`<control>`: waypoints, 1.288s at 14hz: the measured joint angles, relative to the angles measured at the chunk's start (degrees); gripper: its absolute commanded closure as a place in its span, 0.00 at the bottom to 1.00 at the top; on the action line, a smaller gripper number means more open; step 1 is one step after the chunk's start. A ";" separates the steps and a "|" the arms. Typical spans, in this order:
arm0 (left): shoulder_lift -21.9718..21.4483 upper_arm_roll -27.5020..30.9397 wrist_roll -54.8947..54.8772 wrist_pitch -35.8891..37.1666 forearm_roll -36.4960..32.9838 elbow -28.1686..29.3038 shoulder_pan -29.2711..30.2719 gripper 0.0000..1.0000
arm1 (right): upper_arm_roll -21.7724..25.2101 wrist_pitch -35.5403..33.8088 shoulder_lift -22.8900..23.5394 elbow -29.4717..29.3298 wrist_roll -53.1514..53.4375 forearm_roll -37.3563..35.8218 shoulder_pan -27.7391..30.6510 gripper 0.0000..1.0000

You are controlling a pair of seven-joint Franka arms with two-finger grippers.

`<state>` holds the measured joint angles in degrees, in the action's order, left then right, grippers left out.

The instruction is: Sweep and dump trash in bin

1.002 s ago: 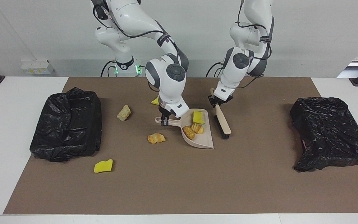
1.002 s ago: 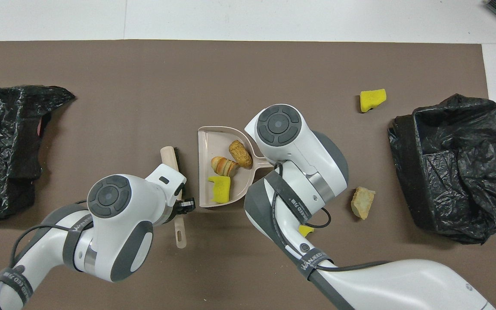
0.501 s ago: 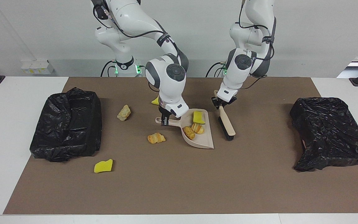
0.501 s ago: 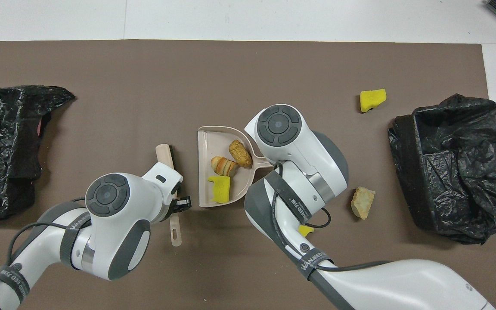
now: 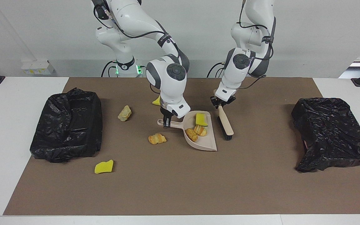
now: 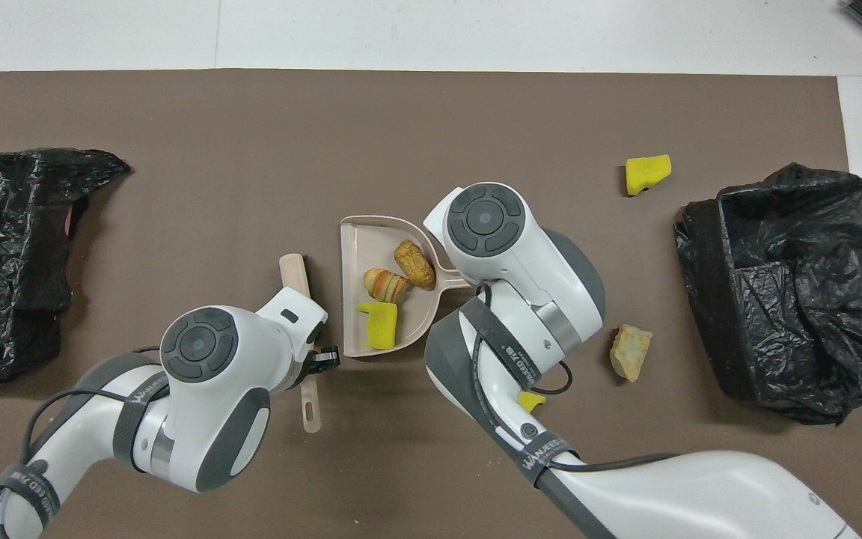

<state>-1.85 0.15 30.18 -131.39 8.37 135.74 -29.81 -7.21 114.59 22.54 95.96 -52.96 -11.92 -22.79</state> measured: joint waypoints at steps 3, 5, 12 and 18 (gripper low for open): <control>-0.07 0.00 0.00 0.06 0.00 0.09 0.00 1.00 | -0.08 0.76 -0.55 -0.28 -1.47 0.52 3.52 1.00; -0.18 -0.01 0.00 0.17 0.00 0.18 0.00 1.00 | -0.07 0.32 -2.27 -0.45 -6.21 2.39 6.82 1.00; -1.02 -0.50 11.19 0.54 0.00 0.32 -10.33 1.00 | 0.03 -8.71 -10.62 -0.59 -26.99 7.35 23.45 1.00; -3.90 -0.92 22.52 0.23 0.00 2.24 -22.26 1.00 | 0.09 -10.38 -13.40 -0.81 -41.37 10.85 39.79 1.00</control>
<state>-5.74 -0.77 52.70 -131.16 8.37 137.98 -52.07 -7.12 104.21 9.14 95.14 -94.34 -1.07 17.00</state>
